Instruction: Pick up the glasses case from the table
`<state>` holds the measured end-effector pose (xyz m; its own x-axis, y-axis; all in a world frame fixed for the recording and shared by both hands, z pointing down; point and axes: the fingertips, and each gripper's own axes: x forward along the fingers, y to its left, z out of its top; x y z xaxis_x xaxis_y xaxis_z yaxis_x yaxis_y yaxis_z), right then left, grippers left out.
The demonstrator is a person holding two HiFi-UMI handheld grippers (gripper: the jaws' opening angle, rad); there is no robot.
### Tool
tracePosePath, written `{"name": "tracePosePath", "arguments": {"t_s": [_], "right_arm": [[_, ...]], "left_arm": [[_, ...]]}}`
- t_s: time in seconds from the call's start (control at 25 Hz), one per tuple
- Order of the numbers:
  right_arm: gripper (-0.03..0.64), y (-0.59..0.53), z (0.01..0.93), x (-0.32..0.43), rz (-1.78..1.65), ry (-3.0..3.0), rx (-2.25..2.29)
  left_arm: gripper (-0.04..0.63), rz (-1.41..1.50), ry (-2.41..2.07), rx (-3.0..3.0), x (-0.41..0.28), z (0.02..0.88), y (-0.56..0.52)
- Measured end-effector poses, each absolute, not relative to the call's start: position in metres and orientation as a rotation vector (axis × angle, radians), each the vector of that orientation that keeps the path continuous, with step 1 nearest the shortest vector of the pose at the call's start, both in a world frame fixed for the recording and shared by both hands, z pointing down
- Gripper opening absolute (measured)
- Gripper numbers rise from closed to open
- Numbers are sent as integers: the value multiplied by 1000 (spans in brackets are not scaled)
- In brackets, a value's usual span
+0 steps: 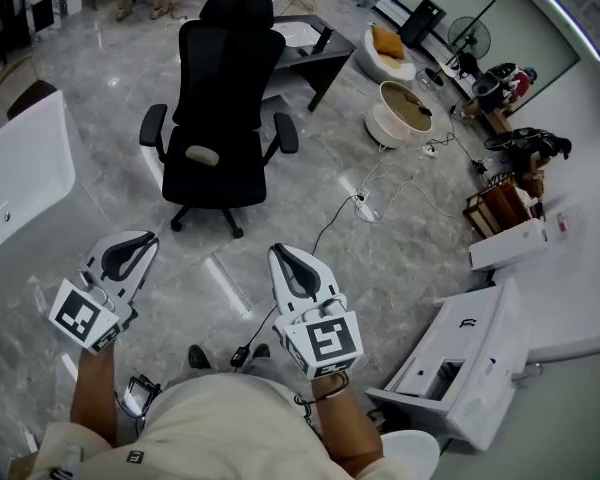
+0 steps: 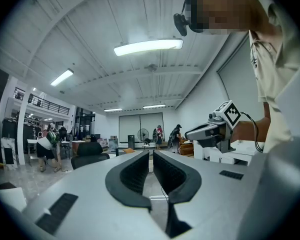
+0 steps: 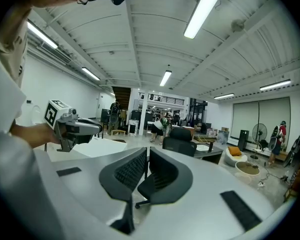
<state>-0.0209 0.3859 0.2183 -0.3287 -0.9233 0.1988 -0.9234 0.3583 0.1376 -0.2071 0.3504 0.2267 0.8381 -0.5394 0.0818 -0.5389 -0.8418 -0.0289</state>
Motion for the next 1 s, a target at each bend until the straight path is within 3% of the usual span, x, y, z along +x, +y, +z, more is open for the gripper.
{"name": "tracePosePath", "arguments": {"t_s": [0.48, 1.0], "right_arm": [[31, 337, 233, 8, 37, -2404, 1628], [31, 243, 234, 71, 78, -2567, 1436]], "left_arm": [[41, -71, 958, -2939, -188, 221, 309], [41, -142, 1160, -2872, -116, 214, 250]]}}
